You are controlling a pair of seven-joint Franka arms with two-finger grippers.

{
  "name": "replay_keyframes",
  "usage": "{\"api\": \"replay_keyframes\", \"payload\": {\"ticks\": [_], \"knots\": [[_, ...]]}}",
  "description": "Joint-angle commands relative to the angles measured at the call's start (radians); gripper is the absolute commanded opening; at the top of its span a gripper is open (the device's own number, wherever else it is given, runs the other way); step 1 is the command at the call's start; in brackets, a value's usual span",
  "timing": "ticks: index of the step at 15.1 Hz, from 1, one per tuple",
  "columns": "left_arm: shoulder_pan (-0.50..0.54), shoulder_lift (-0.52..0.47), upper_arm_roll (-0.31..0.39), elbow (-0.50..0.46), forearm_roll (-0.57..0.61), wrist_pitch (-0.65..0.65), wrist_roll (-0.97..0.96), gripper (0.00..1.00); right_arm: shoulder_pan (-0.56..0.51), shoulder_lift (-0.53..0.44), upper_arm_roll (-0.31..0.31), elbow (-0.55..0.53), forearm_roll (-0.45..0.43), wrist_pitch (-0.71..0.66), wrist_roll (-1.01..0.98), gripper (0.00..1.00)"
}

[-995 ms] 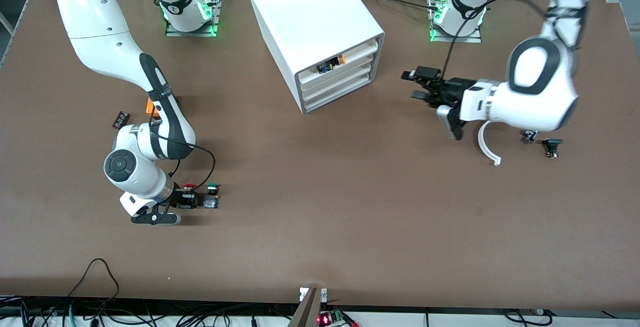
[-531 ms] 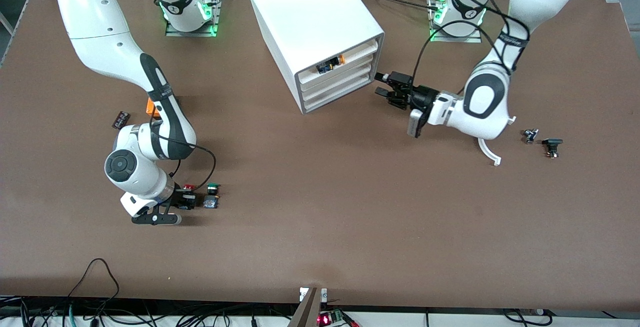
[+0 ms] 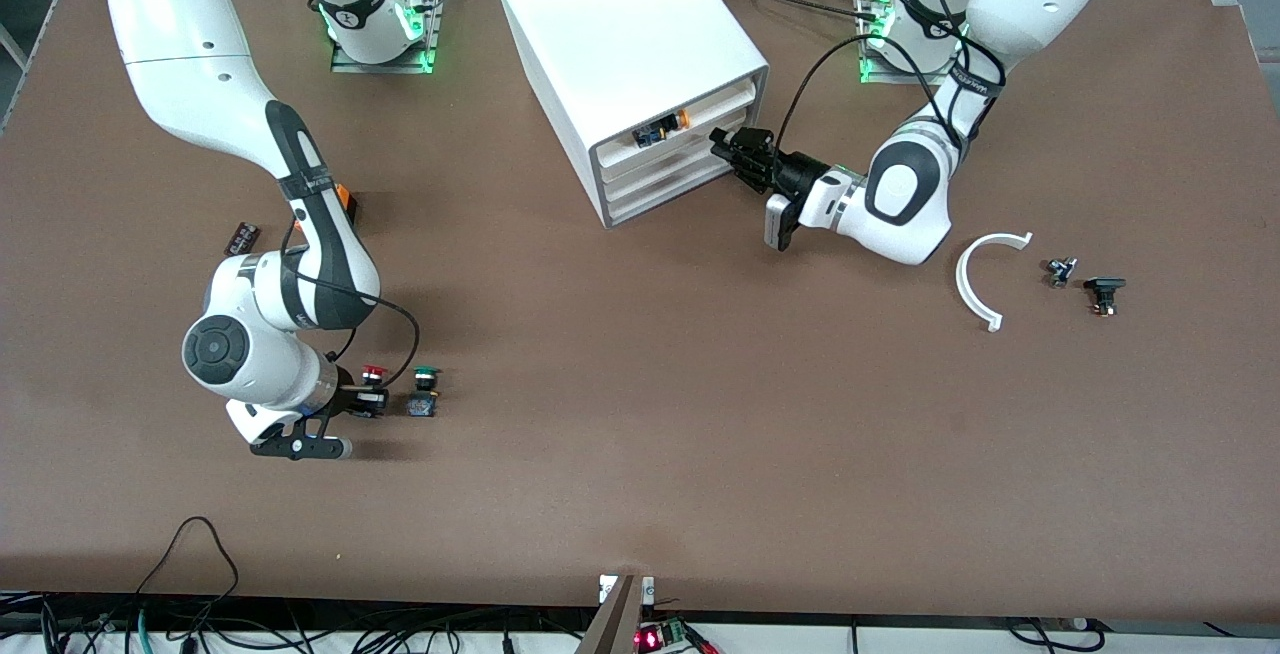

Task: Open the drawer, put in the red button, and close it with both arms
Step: 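Pull the drawer open with the left gripper while the right gripper lifts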

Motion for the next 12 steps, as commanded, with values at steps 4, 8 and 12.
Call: {"api": "replay_keyframes", "payload": {"ticks": [4, 8, 12], "knots": [[-0.021, -0.021, 0.003, -0.071, -0.029, 0.030, 0.072, 0.36, -0.001, 0.004, 0.007, 0.148, 0.014, -0.288, 0.272, 0.00], [-0.021, -0.022, -0.003, -0.090, -0.030, 0.028, 0.086, 0.34, 0.034, -0.001, 0.010, 0.210, 0.016, -0.390, 0.503, 0.00], [-0.021, -0.018, -0.034, -0.088, -0.041, 0.028, 0.095, 0.21, 0.078, -0.007, 0.035, 0.213, 0.016, -0.396, 0.738, 0.00]]}}
